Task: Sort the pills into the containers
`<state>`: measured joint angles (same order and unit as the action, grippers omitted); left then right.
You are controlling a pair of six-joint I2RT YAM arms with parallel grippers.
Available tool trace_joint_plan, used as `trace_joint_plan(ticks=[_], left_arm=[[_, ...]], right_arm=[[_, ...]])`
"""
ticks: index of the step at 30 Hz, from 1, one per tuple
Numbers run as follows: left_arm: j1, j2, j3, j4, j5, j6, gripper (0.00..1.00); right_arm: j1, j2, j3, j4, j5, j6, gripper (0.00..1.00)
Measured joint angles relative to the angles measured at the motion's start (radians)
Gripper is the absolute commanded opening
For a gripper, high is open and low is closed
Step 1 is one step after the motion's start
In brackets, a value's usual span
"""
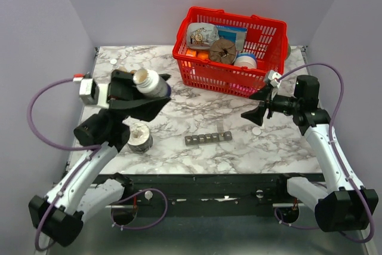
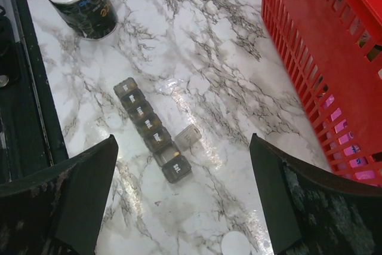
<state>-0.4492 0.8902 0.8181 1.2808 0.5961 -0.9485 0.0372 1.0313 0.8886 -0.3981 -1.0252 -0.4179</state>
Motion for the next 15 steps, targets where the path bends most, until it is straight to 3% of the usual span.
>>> trace_joint_plan(ticks=[2, 4, 6, 10, 15], left_arm=[[-0.124, 0.066, 0.092, -0.006, 0.046, 0.006, 0.00], [-0.209, 0.067, 0.088, -0.103, 0.095, 0.114, 0.00], [-0.194, 0.007, 0.029, -0.217, 0.134, 0.207, 0.00], [-0.191, 0.012, 0.011, -0.267, 0.209, 0.274, 0.00], [-0.201, 0.014, -0.065, -0.589, 0.232, 0.549, 0.00]], right_arm=[[0.000, 0.001, 0.000, 0.002, 0.000, 0.000, 1.00], [0.000, 0.003, 0.000, 0.003, 0.002, 0.000, 1.00], [0.000, 0.003, 0.000, 0.005, 0.008, 0.000, 1.00], [-0.004, 0.003, -0.001, 0.005, 0.024, 0.000, 1.00], [-0.017, -0.006, -0.002, 0.003, 0.064, -0.005, 1.00]])
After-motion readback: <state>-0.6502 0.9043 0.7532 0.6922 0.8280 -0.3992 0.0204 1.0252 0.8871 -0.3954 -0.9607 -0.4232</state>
